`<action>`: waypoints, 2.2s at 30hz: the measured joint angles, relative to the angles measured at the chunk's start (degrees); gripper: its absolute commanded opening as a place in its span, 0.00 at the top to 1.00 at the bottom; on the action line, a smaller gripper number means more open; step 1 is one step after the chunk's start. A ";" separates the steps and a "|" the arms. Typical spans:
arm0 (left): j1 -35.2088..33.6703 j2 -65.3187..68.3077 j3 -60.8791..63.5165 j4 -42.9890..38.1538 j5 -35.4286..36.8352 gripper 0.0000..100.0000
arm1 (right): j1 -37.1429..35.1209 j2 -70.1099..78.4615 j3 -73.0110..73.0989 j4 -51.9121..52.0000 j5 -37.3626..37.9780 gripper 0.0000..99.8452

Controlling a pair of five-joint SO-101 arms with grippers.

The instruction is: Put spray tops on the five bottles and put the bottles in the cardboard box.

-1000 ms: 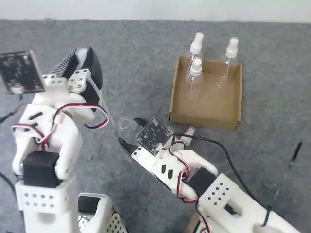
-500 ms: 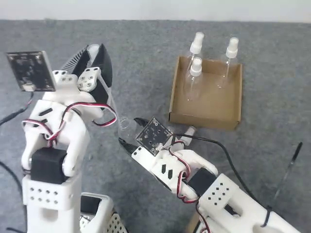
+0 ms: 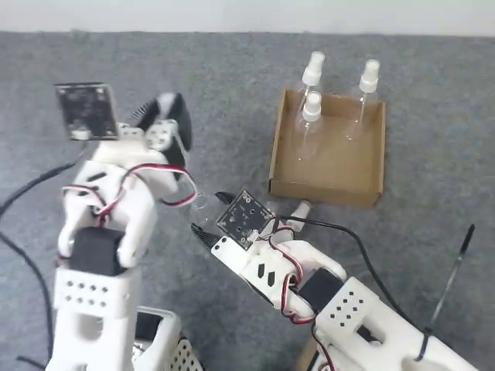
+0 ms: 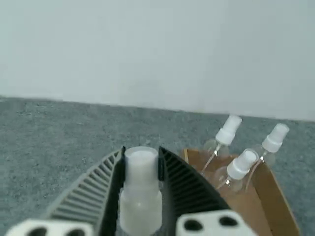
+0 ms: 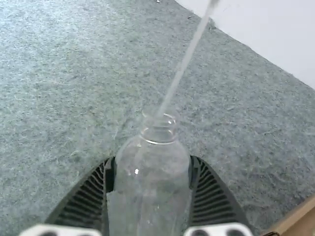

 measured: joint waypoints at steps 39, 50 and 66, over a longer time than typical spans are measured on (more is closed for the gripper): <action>6.24 -0.79 5.01 10.90 -6.59 0.83 | 6.07 0.00 0.44 -3.43 -10.64 0.99; -2.90 -4.48 -5.63 13.71 -7.82 0.83 | 6.42 0.00 6.15 -13.01 -10.64 0.99; -2.20 11.34 -7.30 16.70 -9.58 0.83 | 6.24 0.00 6.24 -13.01 -10.64 0.99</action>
